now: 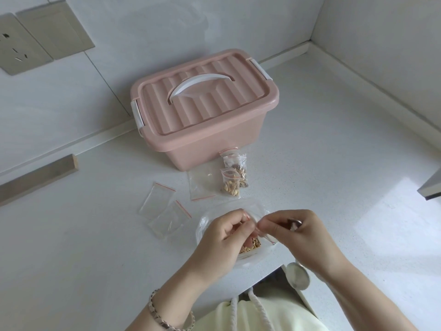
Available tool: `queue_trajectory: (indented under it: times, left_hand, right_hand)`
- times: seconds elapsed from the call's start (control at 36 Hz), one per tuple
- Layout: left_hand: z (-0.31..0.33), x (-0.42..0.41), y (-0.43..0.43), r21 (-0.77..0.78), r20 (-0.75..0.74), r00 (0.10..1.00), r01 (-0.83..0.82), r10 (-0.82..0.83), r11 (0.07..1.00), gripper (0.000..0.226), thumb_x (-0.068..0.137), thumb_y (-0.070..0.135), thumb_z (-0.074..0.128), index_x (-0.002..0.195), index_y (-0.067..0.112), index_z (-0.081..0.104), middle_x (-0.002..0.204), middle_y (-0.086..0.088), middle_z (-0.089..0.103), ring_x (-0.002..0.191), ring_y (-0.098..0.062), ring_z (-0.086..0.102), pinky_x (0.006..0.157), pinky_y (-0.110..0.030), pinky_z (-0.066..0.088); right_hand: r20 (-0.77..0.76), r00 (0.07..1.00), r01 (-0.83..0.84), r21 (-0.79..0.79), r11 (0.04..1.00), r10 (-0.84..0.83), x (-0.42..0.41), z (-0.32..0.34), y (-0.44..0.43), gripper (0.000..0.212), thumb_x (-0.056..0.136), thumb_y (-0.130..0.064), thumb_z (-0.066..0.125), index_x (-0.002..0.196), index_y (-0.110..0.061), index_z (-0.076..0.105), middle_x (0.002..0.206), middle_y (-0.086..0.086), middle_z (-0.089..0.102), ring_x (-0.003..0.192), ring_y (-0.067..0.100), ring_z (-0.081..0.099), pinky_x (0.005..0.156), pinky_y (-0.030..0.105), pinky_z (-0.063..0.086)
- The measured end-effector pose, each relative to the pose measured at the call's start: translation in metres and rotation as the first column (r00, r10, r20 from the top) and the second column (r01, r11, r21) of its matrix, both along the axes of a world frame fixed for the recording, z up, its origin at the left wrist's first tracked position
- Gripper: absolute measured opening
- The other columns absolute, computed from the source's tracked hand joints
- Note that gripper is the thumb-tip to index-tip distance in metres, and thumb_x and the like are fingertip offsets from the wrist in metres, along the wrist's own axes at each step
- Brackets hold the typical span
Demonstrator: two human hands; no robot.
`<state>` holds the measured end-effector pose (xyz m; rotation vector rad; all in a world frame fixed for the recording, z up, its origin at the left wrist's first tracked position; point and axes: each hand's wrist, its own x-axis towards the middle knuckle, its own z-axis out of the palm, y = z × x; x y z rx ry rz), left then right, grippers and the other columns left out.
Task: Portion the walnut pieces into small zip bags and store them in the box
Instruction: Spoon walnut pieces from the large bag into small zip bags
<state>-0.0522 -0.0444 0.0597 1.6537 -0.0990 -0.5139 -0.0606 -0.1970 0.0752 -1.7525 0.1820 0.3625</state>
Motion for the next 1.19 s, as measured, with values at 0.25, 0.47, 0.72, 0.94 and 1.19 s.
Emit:
queue_trajectory:
  times: [0.25,0.47,0.72,0.94,1.19]
  left_hand:
    - [0.005,0.006,0.01,-0.151,-0.082,0.996,0.024,-0.037,0.988,0.025,0.08,0.019,0.052,0.058,0.024,0.064,0.059,0.007,0.059,0.052,-0.006,0.05,0.056,-0.021,0.044]
    - [0.008,0.0,0.017,0.206,-0.005,0.998,-0.063,0.066,0.977,0.031,0.078,0.021,0.056,0.048,0.015,0.052,0.049,0.002,0.048,0.049,-0.012,0.041,0.051,-0.025,0.034]
    - [-0.002,-0.011,0.016,0.44,0.29,0.957,-0.154,0.022,0.885,0.01,0.076,0.035,0.063,0.081,0.032,0.056,0.078,0.014,0.058,0.075,0.001,0.053,0.065,-0.01,0.036]
    - [-0.017,-0.018,0.011,0.393,0.45,0.886,-0.08,-0.116,0.916,0.091,0.056,0.073,0.062,0.133,0.048,0.021,0.14,0.034,0.024,0.128,0.018,0.02,0.104,-0.007,0.022]
    - [-0.019,-0.017,0.011,0.329,0.551,0.834,-0.206,-0.011,0.922,0.065,0.06,0.051,0.066,0.118,0.036,0.04,0.118,0.034,0.043,0.113,0.003,0.046,0.097,-0.011,0.033]
  right_hand:
    - [0.061,0.998,-0.018,0.142,0.99,0.009,0.003,0.008,0.002,0.017,0.078,-0.019,0.07,0.061,-0.017,0.074,0.065,0.005,0.07,0.063,0.009,0.056,0.061,0.013,0.042]
    - [0.308,0.951,0.097,-0.352,0.931,0.017,-0.003,0.006,-0.002,0.015,0.073,-0.011,0.074,0.061,-0.019,0.071,0.058,-0.014,0.065,0.053,-0.001,0.052,0.052,0.005,0.035]
    - [0.22,0.975,0.125,-0.422,0.898,-0.033,-0.008,0.004,0.007,0.018,0.074,-0.009,0.071,0.058,-0.016,0.065,0.05,-0.02,0.056,0.047,0.003,0.046,0.048,0.01,0.035]
    - [0.072,0.997,0.043,-0.268,0.962,-0.024,-0.008,0.02,0.012,0.019,0.073,-0.014,0.07,0.056,-0.021,0.066,0.049,-0.018,0.056,0.041,0.004,0.041,0.045,0.01,0.033]
    - [0.097,0.994,-0.012,-0.331,0.944,0.046,-0.012,0.021,0.016,0.02,0.074,-0.012,0.069,0.056,-0.02,0.064,0.055,-0.014,0.061,0.046,0.0,0.048,0.049,0.008,0.035]
